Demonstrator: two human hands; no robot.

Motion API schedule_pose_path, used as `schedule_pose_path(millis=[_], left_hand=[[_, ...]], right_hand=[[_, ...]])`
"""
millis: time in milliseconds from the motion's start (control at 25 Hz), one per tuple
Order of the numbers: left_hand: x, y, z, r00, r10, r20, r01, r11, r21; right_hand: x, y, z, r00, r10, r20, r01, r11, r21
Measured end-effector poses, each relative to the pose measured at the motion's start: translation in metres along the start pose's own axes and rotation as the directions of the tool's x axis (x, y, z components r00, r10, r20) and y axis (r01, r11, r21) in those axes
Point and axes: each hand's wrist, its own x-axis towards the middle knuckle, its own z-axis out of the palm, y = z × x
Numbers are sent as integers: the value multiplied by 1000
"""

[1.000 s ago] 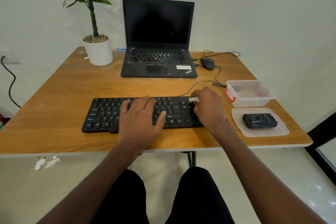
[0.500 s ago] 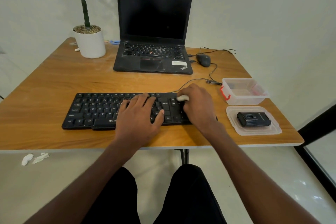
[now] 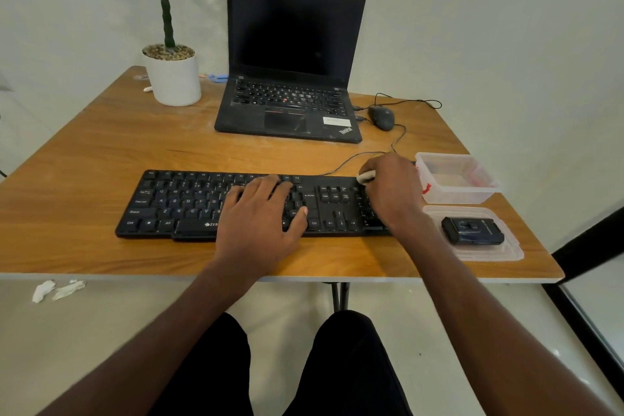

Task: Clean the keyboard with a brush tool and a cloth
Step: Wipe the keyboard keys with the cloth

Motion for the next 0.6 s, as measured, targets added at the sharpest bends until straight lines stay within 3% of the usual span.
schedule_pose_path(millis=[120, 240, 360, 440, 600], left_hand=[[-1, 0, 1, 1000, -1, -8, 0, 1000, -4], [0, 0, 2, 1000, -3, -17, 3, 1000, -12], [0, 0, 2, 1000, -2, -20, 2, 1000, -13], [0, 1, 2, 1000, -2, -22, 2, 1000, -14], [0, 1, 1, 1000, 6, -25, -7, 1000, -11]], right_hand=[[-9, -10, 7, 980, -163, 112, 149, 981, 124], [0, 8, 1, 999, -35, 32, 30, 990, 138], [6, 27, -6, 991, 122, -45, -125, 991, -55], [4, 29, -6, 992, 125, -25, -127, 984, -126], [-4, 24, 1, 999, 29, -42, -33, 994, -108]])
